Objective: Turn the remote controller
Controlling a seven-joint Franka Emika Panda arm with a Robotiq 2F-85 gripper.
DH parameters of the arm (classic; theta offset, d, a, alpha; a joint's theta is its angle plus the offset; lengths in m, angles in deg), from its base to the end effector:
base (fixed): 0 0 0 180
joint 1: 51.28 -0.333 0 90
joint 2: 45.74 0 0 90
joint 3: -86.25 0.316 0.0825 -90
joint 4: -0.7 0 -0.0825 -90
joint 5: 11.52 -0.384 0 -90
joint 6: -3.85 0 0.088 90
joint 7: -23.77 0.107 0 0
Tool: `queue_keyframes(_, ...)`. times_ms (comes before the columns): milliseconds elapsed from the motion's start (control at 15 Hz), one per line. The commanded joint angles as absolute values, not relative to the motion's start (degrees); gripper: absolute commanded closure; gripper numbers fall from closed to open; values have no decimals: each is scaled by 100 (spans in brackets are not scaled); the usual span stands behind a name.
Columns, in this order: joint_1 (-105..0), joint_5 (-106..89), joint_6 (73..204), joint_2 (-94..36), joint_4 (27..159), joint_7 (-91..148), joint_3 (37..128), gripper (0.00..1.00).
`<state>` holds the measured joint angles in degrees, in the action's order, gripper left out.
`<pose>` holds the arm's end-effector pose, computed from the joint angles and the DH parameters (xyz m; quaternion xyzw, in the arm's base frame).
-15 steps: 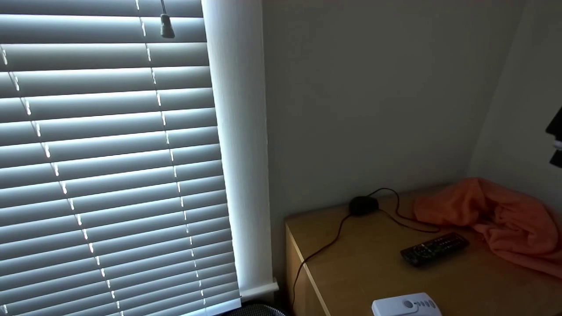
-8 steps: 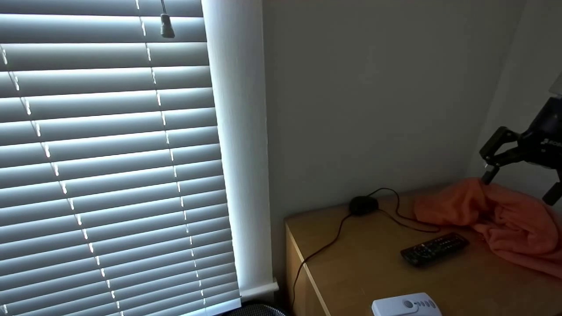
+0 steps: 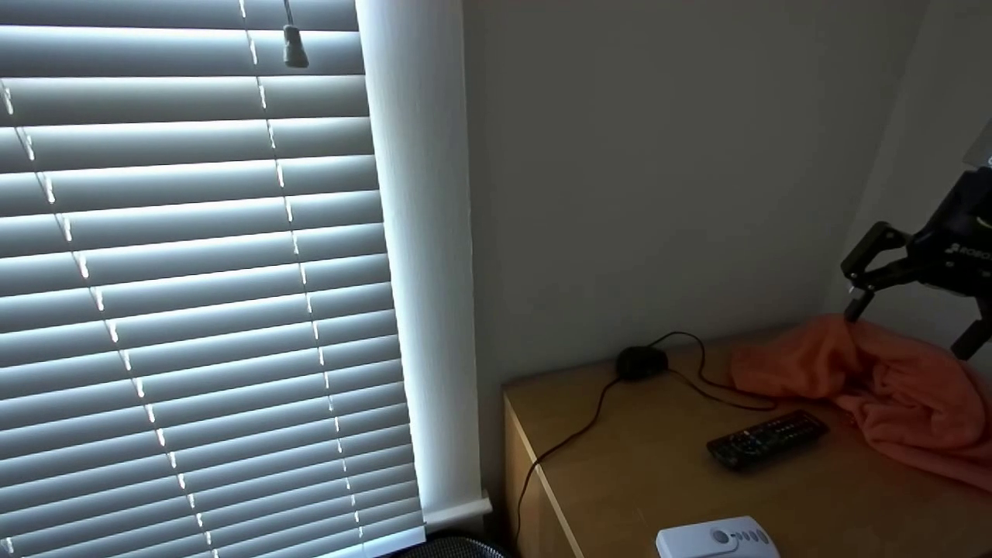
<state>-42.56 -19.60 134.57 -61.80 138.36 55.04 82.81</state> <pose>0.4563 -0.0956 0.4369 -0.9082 0.4059 -0.0667 0.0774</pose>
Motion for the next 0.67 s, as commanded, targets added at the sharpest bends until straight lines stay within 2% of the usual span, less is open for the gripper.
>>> queue_keyframes(0, -4084, -1621, 13775, -5401, 13429, 6817, 8558, 0)
queue_keyframes(600, -4458, -1103, 13679, -3605, 12396, 9069, 8305, 0)
